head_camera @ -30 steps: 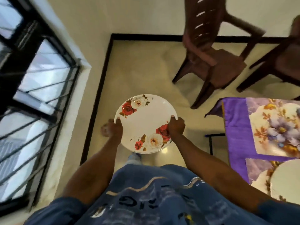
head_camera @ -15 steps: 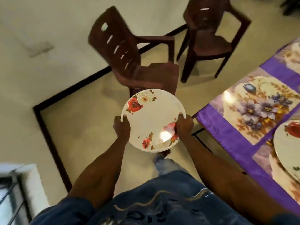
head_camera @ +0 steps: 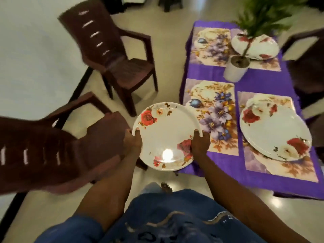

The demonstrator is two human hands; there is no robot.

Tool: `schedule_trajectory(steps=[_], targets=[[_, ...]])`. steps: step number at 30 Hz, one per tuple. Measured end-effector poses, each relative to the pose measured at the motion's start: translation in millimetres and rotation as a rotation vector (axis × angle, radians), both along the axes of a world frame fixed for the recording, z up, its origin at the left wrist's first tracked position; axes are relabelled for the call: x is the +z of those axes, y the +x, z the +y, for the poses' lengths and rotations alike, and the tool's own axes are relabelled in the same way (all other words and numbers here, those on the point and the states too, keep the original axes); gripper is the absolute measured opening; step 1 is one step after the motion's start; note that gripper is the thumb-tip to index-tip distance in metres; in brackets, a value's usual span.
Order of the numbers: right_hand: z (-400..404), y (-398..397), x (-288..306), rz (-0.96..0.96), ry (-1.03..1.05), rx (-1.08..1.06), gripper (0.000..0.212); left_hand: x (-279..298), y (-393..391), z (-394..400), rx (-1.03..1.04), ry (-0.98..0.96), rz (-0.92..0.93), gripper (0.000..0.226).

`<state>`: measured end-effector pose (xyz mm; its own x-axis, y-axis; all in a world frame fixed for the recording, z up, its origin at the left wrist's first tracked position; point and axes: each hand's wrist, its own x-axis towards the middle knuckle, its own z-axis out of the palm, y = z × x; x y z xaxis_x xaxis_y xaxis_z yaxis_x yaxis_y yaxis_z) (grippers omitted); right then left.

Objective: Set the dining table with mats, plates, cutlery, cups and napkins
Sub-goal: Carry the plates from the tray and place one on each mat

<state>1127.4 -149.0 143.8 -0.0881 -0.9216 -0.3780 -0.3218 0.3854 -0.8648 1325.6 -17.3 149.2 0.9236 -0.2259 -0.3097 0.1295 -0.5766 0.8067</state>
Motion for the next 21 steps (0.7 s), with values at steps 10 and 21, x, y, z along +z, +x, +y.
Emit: schedule_trajectory(steps=[10, 21], targets=[[-56, -42, -5, 0.116, 0.057, -0.628, 0.043, -14, -5, -214, -0.663, 0.024, 0.016, 0.034], [-67, -5, -12, 0.194, 0.16, -0.875, 0.039, -8, 14, -319, -1.098, 0.069, -0.103, 0.038]])
